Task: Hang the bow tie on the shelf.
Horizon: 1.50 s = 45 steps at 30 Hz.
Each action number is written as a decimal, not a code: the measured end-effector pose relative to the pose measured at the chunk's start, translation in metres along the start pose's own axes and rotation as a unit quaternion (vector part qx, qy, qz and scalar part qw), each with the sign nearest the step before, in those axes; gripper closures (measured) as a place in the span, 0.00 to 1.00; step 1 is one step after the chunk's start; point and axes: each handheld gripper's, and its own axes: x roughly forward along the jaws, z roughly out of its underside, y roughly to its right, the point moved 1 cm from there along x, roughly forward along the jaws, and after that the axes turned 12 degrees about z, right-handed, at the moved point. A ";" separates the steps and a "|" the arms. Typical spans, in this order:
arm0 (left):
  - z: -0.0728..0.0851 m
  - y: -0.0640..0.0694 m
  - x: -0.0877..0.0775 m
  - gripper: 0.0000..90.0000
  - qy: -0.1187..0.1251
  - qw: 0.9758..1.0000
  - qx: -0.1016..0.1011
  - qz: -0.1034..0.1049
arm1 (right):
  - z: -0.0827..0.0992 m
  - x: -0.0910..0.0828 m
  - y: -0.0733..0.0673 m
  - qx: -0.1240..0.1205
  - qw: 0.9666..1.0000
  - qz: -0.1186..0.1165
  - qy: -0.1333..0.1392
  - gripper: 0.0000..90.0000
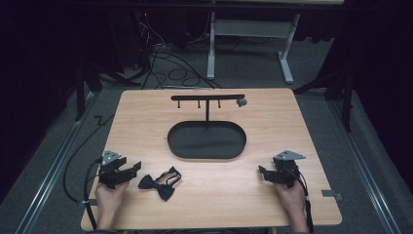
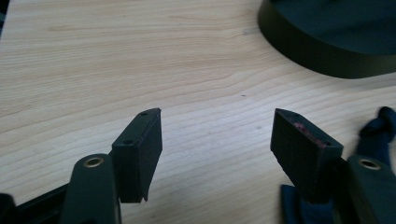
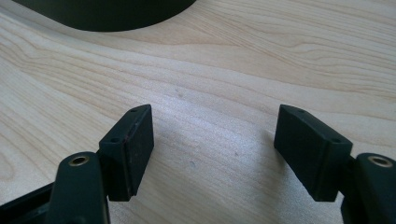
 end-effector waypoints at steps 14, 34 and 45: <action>-0.003 0.033 -0.004 0.47 -0.016 0.998 0.036 0.058 | 0.000 0.000 0.000 0.000 1.000 0.000 0.000 0.33; -0.004 0.058 0.019 0.55 -0.051 0.991 0.071 0.099 | 0.000 0.000 0.000 0.000 1.000 0.000 0.000 0.33; -0.003 0.066 0.033 0.66 -0.078 0.988 0.086 0.105 | 0.000 0.000 0.000 0.000 1.000 0.000 0.000 0.33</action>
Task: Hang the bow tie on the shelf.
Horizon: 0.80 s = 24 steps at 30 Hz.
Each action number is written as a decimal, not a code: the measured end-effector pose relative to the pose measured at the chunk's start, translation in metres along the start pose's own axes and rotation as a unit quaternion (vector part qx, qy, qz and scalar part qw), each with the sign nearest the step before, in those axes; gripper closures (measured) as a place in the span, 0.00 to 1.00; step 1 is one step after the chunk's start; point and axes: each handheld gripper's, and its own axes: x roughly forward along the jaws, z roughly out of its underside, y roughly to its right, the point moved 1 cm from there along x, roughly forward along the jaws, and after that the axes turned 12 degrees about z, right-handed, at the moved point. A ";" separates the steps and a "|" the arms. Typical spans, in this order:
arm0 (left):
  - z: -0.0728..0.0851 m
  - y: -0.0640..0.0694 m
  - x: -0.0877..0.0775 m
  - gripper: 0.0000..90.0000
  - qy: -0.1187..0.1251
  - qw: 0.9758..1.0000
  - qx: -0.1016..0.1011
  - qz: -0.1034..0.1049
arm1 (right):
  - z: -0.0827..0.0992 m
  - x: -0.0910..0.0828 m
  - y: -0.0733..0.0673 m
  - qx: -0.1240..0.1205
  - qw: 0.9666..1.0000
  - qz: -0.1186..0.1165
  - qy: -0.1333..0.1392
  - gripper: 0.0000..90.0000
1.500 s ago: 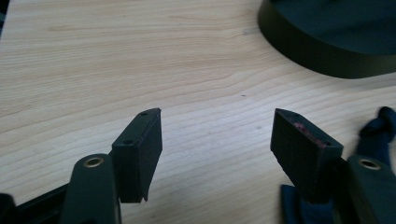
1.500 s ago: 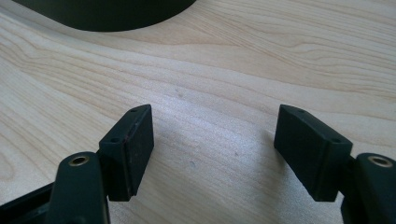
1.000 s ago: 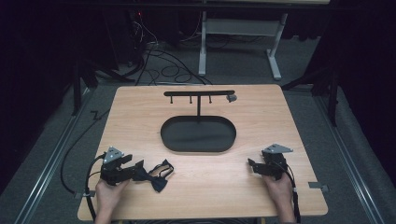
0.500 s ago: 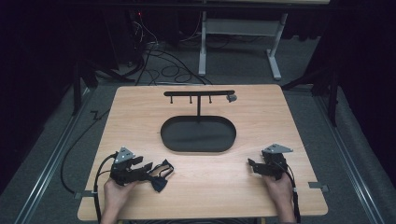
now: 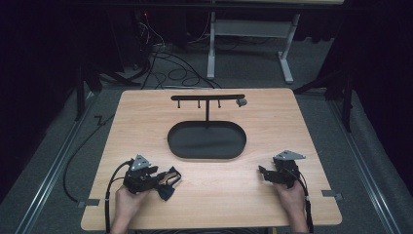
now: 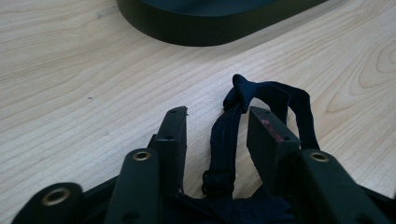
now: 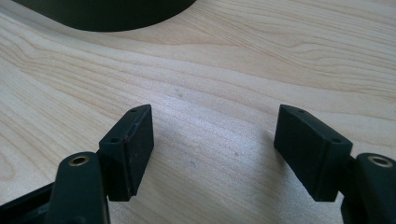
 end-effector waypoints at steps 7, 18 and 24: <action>0.000 0.000 0.008 0.73 -0.015 1.000 0.008 -0.003 | 0.000 0.000 0.000 0.000 1.000 0.000 0.000 0.33; 0.001 0.000 0.011 0.97 -0.025 1.000 0.018 -0.001 | 0.000 0.000 0.000 -0.001 1.000 0.000 0.000 0.33; 0.000 0.002 0.007 0.98 -0.022 0.999 0.024 -0.004 | 0.000 0.000 0.000 0.000 1.000 0.000 0.000 0.33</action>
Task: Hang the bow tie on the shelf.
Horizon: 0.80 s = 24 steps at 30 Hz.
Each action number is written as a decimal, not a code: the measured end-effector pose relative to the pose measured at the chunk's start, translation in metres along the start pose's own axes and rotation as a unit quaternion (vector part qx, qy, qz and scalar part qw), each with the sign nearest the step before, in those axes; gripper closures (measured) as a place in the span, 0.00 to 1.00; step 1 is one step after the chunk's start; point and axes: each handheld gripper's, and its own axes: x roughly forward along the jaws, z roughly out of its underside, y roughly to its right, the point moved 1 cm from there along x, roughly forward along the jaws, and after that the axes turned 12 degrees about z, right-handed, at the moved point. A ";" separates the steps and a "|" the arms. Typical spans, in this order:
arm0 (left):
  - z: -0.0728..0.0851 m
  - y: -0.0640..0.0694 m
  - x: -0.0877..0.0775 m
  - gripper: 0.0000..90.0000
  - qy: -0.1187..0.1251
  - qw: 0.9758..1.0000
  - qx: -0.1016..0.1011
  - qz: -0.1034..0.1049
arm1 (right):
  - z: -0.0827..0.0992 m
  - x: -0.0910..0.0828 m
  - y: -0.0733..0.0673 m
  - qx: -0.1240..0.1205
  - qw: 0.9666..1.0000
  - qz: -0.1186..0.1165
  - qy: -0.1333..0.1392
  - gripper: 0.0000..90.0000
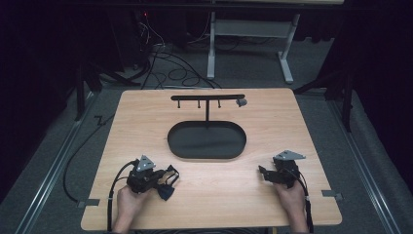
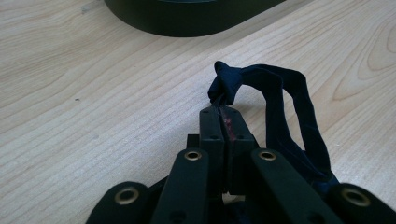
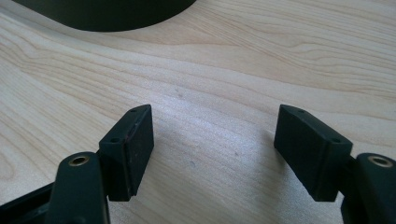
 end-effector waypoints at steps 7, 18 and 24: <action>-0.001 0.002 -0.009 0.98 0.011 1.000 0.002 -0.001 | 0.000 0.000 0.000 0.000 1.000 0.000 0.000 0.33; -0.008 0.005 -0.025 0.98 0.044 0.999 0.002 0.007 | 0.000 0.000 0.000 0.001 1.000 0.000 -0.001 0.33; -0.014 0.006 -0.030 0.98 0.054 0.998 0.004 0.012 | 0.000 0.000 0.000 0.000 1.000 0.000 0.000 0.33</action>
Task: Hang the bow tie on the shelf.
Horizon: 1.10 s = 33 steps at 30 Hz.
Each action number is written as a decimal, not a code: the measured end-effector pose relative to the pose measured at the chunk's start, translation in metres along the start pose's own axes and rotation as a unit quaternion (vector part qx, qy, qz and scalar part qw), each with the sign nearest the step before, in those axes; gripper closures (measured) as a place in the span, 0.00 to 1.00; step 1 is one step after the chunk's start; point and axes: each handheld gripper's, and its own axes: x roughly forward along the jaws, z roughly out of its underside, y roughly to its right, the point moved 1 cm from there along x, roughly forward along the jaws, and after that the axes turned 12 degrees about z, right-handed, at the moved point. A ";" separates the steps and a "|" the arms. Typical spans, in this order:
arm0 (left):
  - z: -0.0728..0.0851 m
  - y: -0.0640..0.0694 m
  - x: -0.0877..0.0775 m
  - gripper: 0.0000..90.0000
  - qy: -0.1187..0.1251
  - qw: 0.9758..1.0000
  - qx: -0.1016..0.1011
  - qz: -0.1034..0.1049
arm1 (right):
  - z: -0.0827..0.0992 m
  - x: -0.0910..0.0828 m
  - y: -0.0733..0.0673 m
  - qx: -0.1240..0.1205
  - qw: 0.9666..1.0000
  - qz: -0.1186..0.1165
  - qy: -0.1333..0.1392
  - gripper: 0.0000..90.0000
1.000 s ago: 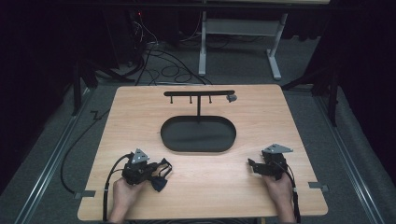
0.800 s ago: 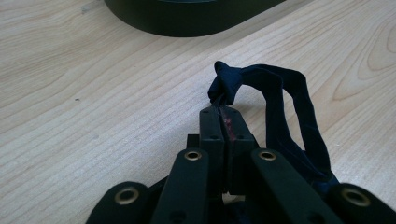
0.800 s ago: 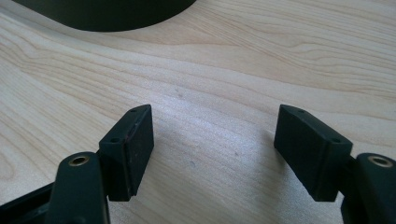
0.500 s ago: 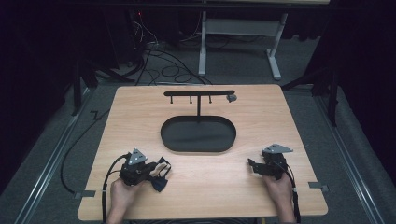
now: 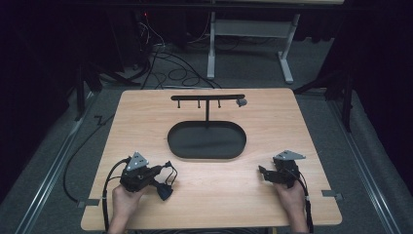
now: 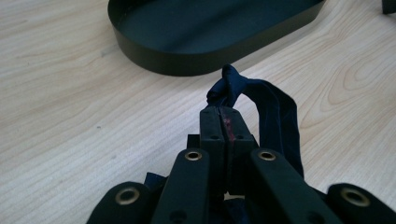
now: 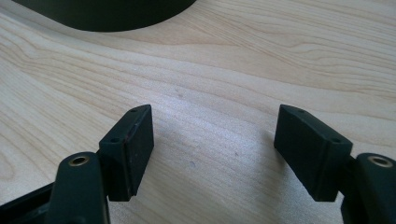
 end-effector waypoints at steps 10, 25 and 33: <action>-0.017 0.004 -0.008 0.99 0.010 1.000 0.016 0.003 | 0.000 0.000 0.000 0.000 1.000 0.000 0.000 0.33; -0.032 0.007 -0.015 0.99 0.015 0.999 0.037 -0.008 | 0.000 0.000 0.000 0.000 1.000 0.000 0.000 0.33; -0.040 0.009 -0.018 0.99 0.022 0.999 0.047 -0.013 | 0.000 0.000 0.000 0.000 1.000 0.000 -0.001 0.33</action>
